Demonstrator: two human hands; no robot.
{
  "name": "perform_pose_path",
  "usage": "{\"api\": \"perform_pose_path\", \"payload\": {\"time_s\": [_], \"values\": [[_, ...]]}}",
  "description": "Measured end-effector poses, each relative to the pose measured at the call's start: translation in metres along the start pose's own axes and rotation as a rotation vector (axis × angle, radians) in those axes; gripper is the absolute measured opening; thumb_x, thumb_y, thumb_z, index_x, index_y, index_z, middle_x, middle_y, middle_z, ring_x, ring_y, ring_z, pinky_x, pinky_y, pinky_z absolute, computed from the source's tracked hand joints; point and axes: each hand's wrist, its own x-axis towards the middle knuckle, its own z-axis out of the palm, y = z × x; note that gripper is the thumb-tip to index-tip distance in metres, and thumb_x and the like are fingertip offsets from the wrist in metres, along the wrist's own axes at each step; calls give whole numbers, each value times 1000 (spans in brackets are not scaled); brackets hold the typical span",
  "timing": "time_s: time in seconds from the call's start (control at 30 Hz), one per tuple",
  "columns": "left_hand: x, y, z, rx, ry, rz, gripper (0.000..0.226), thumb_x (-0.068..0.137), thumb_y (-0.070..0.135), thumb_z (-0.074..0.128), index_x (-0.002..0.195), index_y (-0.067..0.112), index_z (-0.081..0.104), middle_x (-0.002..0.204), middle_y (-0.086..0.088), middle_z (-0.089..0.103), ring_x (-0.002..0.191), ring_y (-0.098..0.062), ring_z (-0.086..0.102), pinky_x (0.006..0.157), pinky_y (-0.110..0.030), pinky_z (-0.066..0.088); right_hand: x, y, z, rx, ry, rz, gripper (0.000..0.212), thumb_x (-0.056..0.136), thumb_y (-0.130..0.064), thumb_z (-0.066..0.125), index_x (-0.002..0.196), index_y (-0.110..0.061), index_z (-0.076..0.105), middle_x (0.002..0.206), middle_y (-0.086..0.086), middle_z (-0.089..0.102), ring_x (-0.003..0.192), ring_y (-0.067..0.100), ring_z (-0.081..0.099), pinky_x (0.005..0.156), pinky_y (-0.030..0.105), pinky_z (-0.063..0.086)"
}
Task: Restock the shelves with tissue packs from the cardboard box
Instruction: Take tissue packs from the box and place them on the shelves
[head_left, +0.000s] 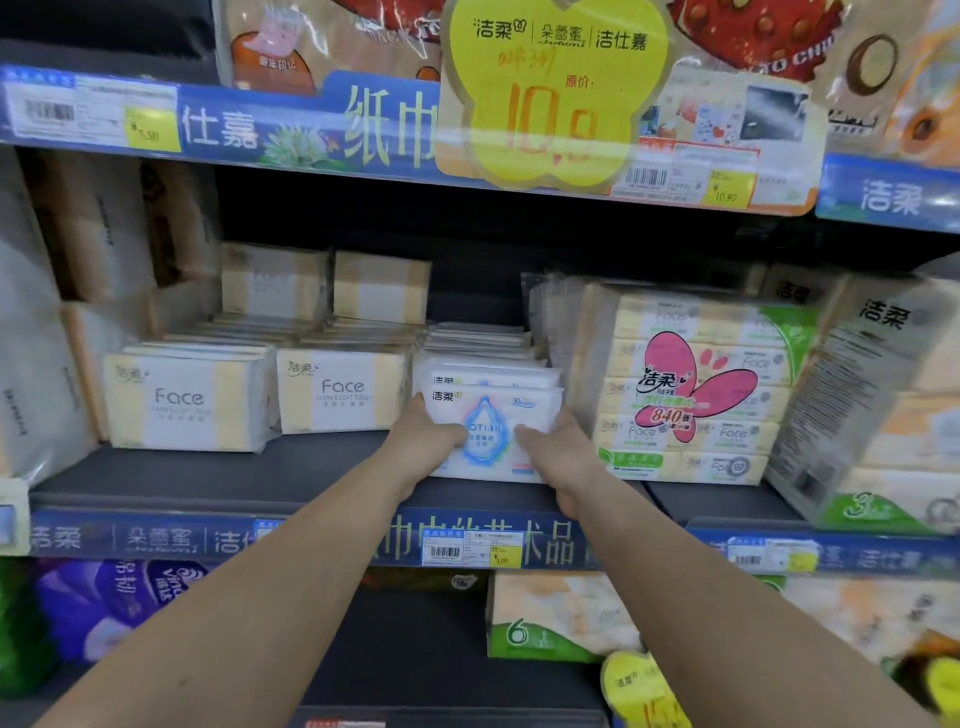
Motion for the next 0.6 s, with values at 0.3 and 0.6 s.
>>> {"api": "perform_pose_path", "payload": {"time_s": [0.3, 0.6], "values": [[4, -7, -4, -45, -3, 80, 76, 79, -8, 57, 144, 19, 29, 125, -3, 56, 110, -20, 56, 79, -26, 49, 8, 3, 10, -12, 9, -97, 63, 79, 4, 64, 129, -29, 46, 109, -2, 66, 101, 18, 64, 90, 41, 55], [8, -8, -5, -249, 0, 84, 63, 78, 12, 63, 137, 23, 41, 119, -1, 64, 106, -19, 62, 92, -37, 52, 10, 6, 9, 89, -32, -80, 69, 69, -14, 68, 131, -31, 44, 115, -1, 67, 103, 20, 66, 91, 44, 54]]}}
